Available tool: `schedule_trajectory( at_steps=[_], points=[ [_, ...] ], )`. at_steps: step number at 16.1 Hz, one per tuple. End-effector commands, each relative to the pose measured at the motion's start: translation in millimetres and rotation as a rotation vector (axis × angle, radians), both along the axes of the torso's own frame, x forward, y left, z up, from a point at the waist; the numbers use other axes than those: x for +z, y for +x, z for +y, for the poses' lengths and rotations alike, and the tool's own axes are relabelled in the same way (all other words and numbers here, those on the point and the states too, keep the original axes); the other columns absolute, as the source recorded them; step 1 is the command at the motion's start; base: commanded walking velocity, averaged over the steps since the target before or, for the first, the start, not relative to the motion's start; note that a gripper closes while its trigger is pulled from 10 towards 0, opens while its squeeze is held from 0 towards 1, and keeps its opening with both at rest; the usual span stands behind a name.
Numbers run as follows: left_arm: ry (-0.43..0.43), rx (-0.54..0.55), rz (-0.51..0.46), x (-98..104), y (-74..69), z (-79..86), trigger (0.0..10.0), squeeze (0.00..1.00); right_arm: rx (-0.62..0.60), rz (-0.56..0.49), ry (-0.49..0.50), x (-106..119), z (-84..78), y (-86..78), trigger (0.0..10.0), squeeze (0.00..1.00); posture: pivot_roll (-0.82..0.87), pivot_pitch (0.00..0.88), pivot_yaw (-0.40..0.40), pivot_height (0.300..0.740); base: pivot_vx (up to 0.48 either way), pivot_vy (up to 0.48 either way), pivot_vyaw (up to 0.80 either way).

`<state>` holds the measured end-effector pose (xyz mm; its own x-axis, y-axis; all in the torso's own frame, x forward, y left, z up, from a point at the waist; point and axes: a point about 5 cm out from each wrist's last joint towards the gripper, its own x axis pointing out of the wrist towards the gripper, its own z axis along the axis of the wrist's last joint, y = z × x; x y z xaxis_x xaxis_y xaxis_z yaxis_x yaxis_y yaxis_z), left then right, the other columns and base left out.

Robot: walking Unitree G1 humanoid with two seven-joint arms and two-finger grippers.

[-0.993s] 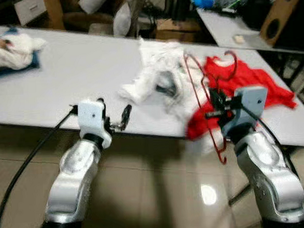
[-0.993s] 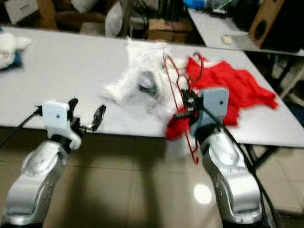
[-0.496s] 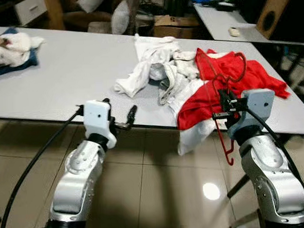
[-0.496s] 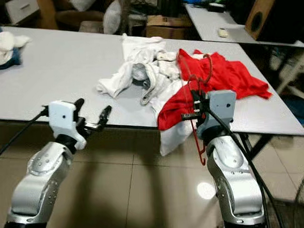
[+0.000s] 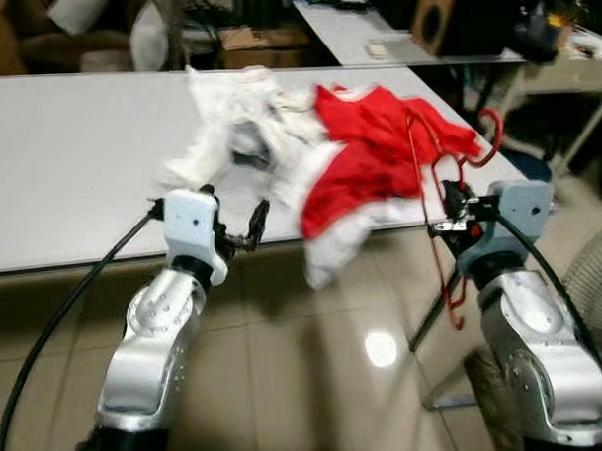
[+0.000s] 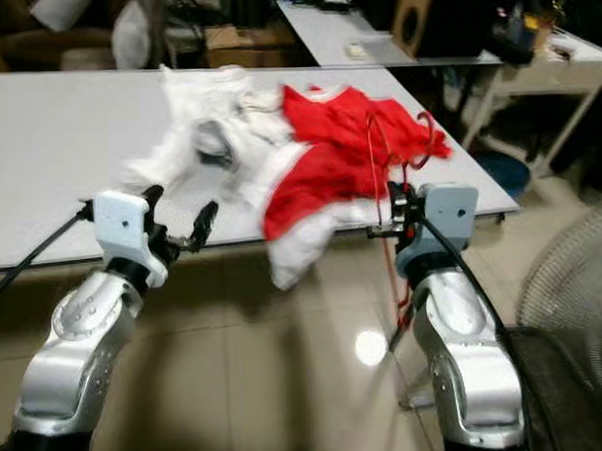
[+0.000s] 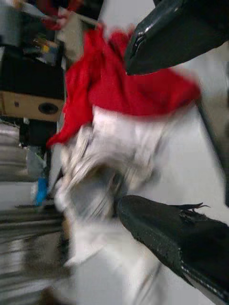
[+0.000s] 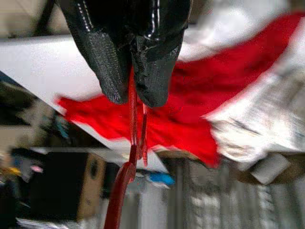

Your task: Hang hanger

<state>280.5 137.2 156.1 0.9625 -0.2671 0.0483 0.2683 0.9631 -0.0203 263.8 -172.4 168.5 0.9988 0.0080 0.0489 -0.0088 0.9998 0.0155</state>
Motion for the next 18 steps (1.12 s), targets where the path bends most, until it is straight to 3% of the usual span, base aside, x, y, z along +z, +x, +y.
schedule_trajectory(
  at_steps=[1,2,4,6,10,18],
  points=[
    [-0.023,0.010,0.009,2,1.4,1.7,10.0,0.00,-0.028,-0.017,-0.002,3,-3.0,0.7,10.0,0.00,-0.09,0.000,-0.041,0.740,0.000,0.000,0.00],
    [0.025,0.008,0.003,2,1.8,3.3,10.0,0.00,-0.032,-0.001,0.017,1,-3.6,1.8,10.0,0.00,-0.09,0.000,-0.045,0.740,0.000,0.000,0.00],
    [0.029,0.012,0.005,1,2.0,4.5,10.0,0.00,-0.047,0.001,-0.035,1,-3.9,3.1,10.0,0.00,-0.09,0.000,-0.045,0.740,0.000,0.000,0.00],
    [0.033,0.016,-0.014,2,3.3,4.9,10.0,0.00,-0.036,-0.017,-0.134,3,-1.6,6.7,10.0,0.00,-0.09,0.000,-0.045,0.740,0.000,0.000,0.00],
    [0.035,0.006,-0.029,4,4.5,4.6,10.0,0.00,0.079,0.003,-0.043,1,6.9,1.8,10.0,0.00,-0.10,0.000,-0.041,0.740,0.305,0.000,0.00],
    [0.052,-0.021,-0.036,4,3.6,3.5,10.0,0.00,0.088,-0.031,-0.051,1,9.2,1.2,10.0,0.00,-0.09,0.000,-0.036,0.740,0.332,0.000,0.00]
  ],
)
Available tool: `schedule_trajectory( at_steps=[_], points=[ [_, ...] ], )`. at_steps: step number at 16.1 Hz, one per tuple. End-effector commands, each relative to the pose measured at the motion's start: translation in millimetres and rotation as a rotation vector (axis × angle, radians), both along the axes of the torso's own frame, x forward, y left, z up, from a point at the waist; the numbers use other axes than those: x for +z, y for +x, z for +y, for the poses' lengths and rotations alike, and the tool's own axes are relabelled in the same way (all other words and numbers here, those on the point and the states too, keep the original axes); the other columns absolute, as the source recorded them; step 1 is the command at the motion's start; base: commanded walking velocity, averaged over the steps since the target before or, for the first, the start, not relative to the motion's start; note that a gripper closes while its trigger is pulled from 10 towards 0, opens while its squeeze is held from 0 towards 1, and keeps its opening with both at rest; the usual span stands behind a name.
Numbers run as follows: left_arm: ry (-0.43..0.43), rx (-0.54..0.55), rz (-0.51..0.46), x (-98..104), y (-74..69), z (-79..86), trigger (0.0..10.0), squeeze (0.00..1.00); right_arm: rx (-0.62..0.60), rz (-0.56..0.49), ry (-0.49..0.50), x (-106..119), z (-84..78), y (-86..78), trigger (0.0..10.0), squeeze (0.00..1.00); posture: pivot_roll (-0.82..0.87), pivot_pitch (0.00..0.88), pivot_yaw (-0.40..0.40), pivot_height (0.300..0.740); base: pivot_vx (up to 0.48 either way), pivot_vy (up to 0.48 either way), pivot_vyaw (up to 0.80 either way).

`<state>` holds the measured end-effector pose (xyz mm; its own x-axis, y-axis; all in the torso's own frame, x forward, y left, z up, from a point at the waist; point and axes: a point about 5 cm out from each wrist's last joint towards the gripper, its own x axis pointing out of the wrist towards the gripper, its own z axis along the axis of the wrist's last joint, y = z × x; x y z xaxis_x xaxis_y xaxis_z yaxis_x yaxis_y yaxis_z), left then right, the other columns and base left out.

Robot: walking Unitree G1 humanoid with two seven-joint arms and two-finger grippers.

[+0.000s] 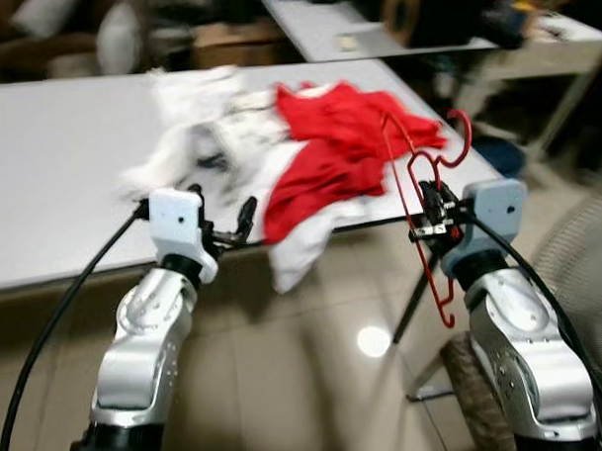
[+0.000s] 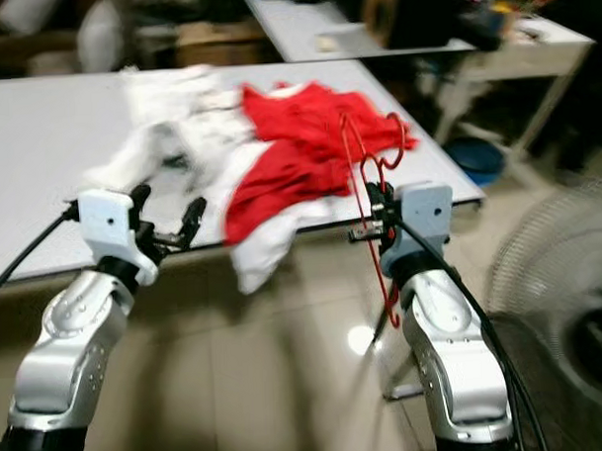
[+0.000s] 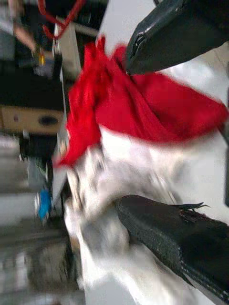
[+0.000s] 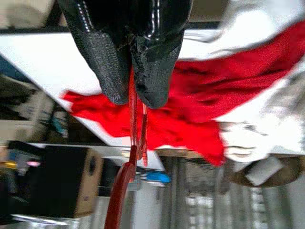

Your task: Hang hanger

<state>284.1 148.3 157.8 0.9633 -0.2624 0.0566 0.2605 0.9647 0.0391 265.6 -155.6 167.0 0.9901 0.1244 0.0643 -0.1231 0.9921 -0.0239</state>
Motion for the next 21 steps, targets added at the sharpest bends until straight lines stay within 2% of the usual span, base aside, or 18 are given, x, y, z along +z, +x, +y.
schedule_trajectory(
  at_steps=[1,5,14,21],
  points=[
    [0.000,-0.034,-0.010,2,-0.4,-7.8,10.0,0.00,-0.030,-0.010,-0.011,1,-7.6,-1.0,10.0,0.00,-0.09,0.000,-0.033,0.740,0.337,0.000,0.00],
    [0.002,-0.058,-0.002,1,-0.4,-10.7,10.0,0.00,-0.034,-0.010,-0.021,0,-9.0,-2.7,10.0,0.00,-0.10,0.000,-0.024,0.740,0.337,0.000,-0.69],
    [0.028,-0.044,-0.006,2,6.0,-8.9,10.0,0.00,0.013,-0.014,-0.054,-1,-5.6,-7.6,10.0,0.00,-0.12,0.000,-0.006,0.740,0.322,0.000,0.00],
    [0.029,-0.069,-0.004,2,12.5,-12.6,10.0,0.00,0.003,-0.018,-0.060,-1,-6.0,-6.6,10.0,0.00,-0.12,0.000,0.011,0.740,0.309,0.000,0.00]
  ],
)
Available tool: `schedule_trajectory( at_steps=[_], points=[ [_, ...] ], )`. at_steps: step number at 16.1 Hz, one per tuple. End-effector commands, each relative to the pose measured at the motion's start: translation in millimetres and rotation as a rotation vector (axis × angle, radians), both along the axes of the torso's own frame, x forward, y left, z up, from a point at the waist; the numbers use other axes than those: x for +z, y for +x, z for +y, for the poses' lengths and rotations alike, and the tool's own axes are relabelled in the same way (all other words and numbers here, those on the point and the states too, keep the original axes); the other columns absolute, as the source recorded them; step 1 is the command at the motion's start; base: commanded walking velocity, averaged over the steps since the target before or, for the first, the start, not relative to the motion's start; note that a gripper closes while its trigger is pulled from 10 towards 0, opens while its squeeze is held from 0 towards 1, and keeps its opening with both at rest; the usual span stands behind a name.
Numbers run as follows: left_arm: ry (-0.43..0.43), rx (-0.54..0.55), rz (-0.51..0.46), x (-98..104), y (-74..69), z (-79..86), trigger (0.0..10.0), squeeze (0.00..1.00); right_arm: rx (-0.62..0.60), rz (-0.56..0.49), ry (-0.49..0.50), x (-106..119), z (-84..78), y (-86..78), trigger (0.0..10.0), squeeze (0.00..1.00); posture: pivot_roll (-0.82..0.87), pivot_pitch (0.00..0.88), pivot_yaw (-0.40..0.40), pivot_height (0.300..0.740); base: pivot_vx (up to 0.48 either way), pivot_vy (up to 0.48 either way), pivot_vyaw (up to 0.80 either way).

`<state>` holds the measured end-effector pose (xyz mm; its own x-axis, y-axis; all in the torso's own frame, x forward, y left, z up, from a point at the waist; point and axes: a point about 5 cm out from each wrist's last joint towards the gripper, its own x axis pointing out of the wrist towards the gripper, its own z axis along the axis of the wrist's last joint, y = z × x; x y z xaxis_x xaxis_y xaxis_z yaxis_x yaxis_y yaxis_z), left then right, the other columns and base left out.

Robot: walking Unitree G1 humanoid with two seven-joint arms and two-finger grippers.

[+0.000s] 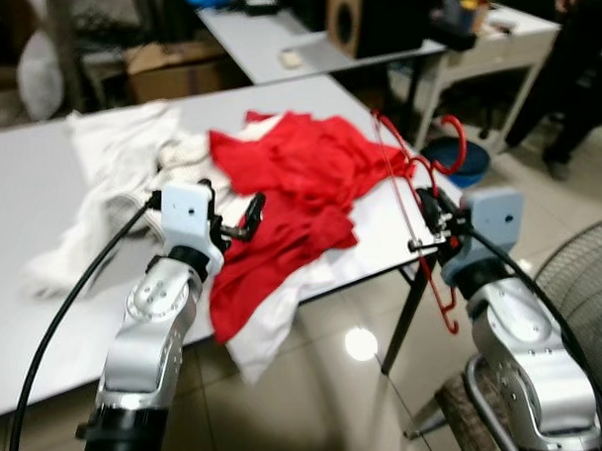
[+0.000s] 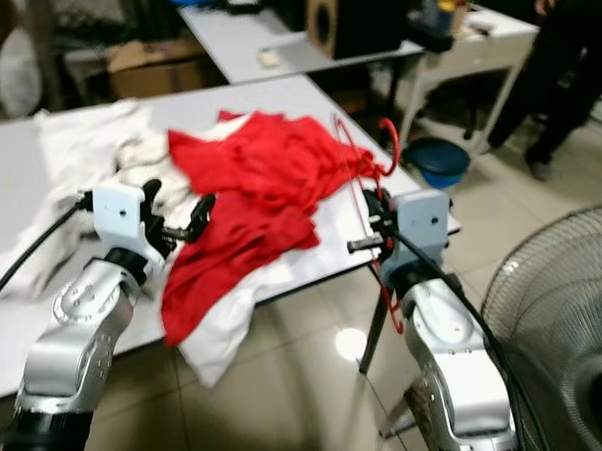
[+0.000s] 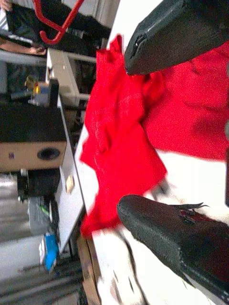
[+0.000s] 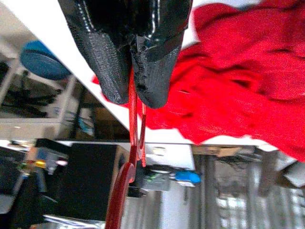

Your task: Hang hanger

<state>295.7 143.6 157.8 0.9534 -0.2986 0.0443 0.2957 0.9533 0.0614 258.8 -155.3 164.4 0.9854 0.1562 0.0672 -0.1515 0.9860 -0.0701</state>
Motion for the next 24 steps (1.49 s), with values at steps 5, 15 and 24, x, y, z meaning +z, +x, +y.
schedule_trajectory(
  at_steps=[5,15,24],
  points=[
    [0.005,-0.041,-0.010,2,5.1,-8.9,10.0,0.00,-0.015,0.000,-0.014,0,-4.0,1.4,10.0,0.00,-0.12,0.000,0.019,0.740,0.310,0.000,-0.43],
    [0.389,-0.140,-0.056,19,37.7,39.1,10.0,0.00,0.007,-0.020,-0.016,0,4.3,4.4,10.0,0.00,-0.11,0.000,0.055,0.740,0.120,0.000,0.00],
    [1.187,-0.301,-0.103,37,81.7,63.2,10.0,0.00,0.010,-0.039,-0.025,1,4.8,8.0,10.0,0.00,-0.11,0.000,0.072,0.740,0.000,0.000,0.00]
  ],
)
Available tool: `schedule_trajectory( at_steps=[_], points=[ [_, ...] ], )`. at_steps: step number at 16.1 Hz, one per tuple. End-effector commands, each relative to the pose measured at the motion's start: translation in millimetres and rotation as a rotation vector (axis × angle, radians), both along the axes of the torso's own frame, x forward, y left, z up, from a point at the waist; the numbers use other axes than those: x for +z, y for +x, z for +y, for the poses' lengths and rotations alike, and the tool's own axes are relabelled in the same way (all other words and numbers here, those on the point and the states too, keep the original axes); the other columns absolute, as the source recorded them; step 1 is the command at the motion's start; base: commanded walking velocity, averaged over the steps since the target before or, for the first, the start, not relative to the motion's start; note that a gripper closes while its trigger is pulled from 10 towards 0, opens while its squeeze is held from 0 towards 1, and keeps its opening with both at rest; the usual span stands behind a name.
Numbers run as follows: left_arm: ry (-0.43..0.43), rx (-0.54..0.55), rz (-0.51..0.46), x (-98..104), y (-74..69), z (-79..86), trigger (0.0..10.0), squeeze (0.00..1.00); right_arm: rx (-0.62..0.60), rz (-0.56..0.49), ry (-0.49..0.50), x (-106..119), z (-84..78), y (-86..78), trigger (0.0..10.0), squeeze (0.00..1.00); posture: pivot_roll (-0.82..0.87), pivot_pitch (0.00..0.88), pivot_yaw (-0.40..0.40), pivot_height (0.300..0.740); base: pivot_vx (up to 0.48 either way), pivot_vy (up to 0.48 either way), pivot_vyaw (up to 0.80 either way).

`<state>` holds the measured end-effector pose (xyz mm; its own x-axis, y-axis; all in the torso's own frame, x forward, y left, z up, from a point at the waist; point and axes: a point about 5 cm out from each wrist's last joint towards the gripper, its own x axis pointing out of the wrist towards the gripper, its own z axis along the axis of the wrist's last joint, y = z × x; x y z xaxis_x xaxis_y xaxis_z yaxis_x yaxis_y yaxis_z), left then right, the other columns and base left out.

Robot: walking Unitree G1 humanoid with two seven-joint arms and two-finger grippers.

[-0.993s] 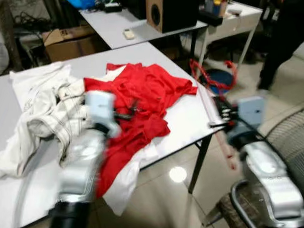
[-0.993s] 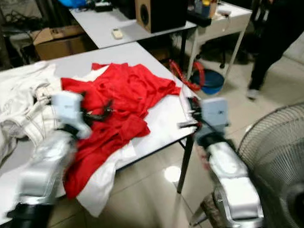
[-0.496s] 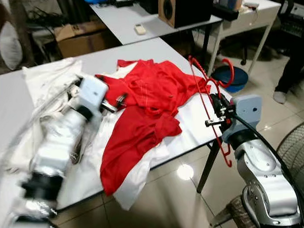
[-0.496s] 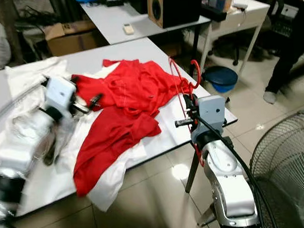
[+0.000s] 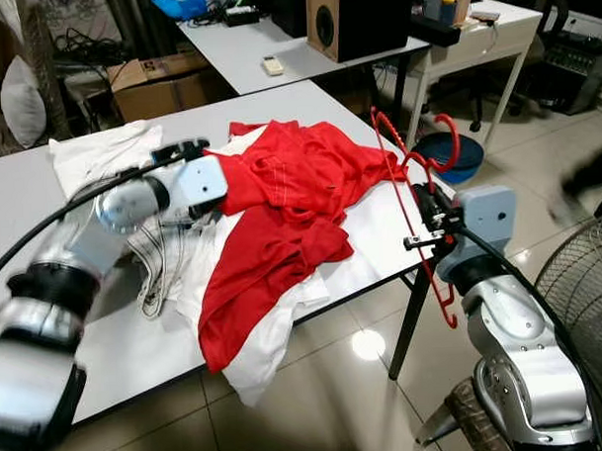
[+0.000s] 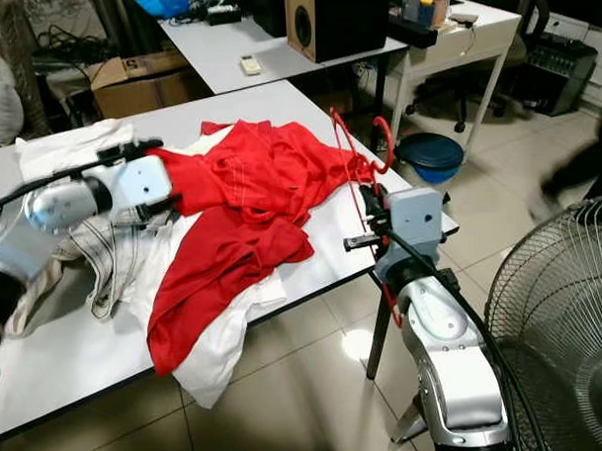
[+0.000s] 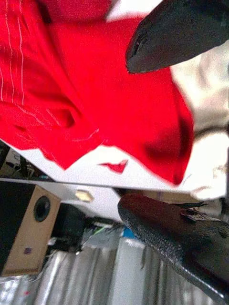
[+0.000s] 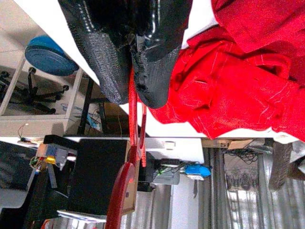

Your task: Hang hanger

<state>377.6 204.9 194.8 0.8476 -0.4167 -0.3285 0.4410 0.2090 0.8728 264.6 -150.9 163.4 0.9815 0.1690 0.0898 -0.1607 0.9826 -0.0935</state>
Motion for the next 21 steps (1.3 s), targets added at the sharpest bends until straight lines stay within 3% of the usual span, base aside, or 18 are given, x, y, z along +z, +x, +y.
schedule_trajectory(
  at_steps=[1,4,8,9,11,15,20,21],
  points=[
    [0.078,-0.010,0.000,-3,1.0,1.4,10.0,0.00,0.001,-0.015,-0.004,2,1.6,3.3,10.0,0.00,-0.11,0.000,0.069,0.740,0.000,0.000,0.00],
    [0.214,-0.004,0.030,-9,1.6,12.8,10.0,0.00,0.011,-0.024,-0.001,4,4.9,5.3,10.0,0.00,-0.11,0.000,0.076,0.740,0.000,0.000,0.00],
    [0.287,-0.009,0.051,-5,0.5,25.5,10.0,0.00,0.012,-0.027,0.003,2,6.6,5.0,10.0,0.00,-0.10,0.000,0.078,0.740,0.000,0.000,0.00],
    [0.298,-0.002,0.019,-4,2.8,25.5,10.0,0.00,0.013,-0.028,0.006,2,7.6,5.2,10.0,0.00,-0.10,0.000,0.078,0.740,0.000,0.000,0.00],
    [0.240,0.018,-0.040,-8,8.8,11.5,10.0,0.00,0.012,-0.028,0.009,0,8.8,5.5,10.0,0.00,-0.10,0.000,0.081,0.740,0.000,0.000,0.00],
    [0.208,0.054,-0.078,-17,12.2,3.2,10.0,0.00,0.002,-0.032,0.012,-1,9.0,3.4,10.0,0.00,-0.12,0.000,0.089,0.740,0.000,0.000,0.00],
    [0.165,0.023,-0.063,-26,8.7,-2.9,10.0,0.00,0.036,-0.019,0.000,-5,14.0,-4.4,10.0,0.00,-0.12,0.000,0.081,0.740,0.000,0.000,0.00],
    [0.119,-0.008,-0.063,-30,4.3,-5.4,10.0,0.00,0.088,-0.039,0.005,0,15.0,-7.2,10.0,0.00,-0.12,0.000,0.079,0.740,0.000,0.000,0.00]
  ],
)
